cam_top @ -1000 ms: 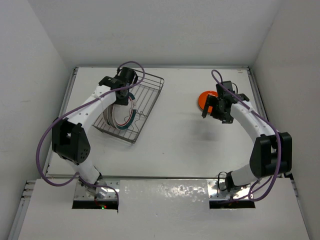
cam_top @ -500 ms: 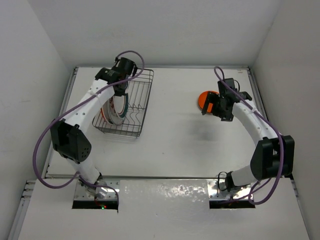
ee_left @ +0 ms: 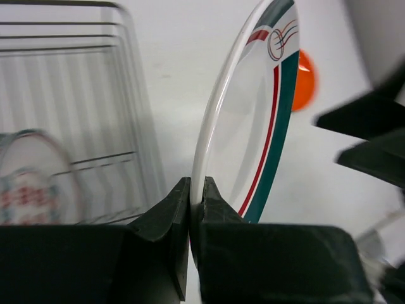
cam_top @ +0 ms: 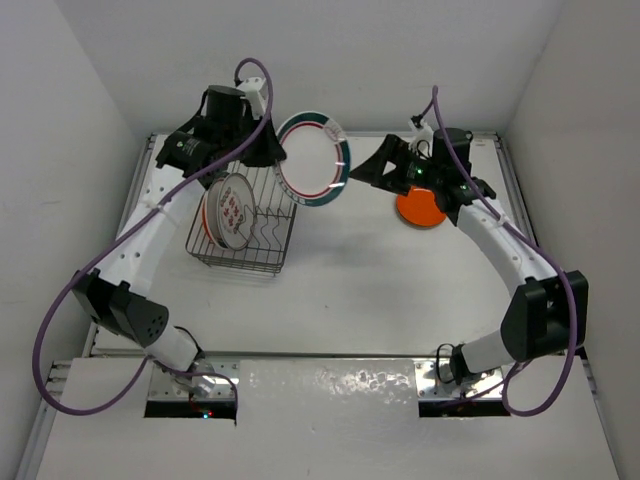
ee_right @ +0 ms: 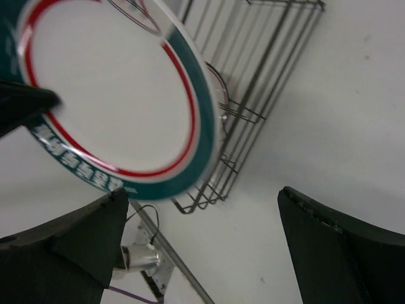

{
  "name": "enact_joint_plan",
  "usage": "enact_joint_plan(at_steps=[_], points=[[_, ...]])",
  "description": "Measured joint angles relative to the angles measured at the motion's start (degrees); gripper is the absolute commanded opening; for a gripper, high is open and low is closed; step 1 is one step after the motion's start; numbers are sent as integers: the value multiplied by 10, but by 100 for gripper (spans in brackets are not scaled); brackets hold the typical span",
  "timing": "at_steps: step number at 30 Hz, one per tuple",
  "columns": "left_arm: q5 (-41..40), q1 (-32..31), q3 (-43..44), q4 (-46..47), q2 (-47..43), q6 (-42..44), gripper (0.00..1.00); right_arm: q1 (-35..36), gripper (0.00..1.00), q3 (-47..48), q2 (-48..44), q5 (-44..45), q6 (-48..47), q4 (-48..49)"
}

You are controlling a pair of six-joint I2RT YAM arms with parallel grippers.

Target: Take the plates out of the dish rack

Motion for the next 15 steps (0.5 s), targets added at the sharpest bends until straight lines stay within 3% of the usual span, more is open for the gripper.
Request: enact_joint_plan(at_steps=[3,6,7,8,9,10,11,12,15], points=[[111,0,-50,72,-7,-50,0,5,88,3,5,-34,11,52],[208,1,-119,156,-5,-110,0,4,62,3,18,-56,25,91],[229,1,-137,174,-3,-127,4,3,48,3,22,-58,26,99],[244,3,-149,188,-1,-141,14,1,33,-1,24,-58,31,103],[258,8,-155,200,2,-154,21,-6,7,-4,28,-56,35,105],[268,15,-158,210,5,-162,40,-11,0,-6,31,-58,37,110],[263,21,-159,213,8,-166,61,-16,0,-7,33,-74,51,118],[260,25,-160,215,12,-172,99,-15,0,-7,31,-75,54,127],[204,26,-145,181,18,-178,100,-16,0,-8,27,-47,44,105]])
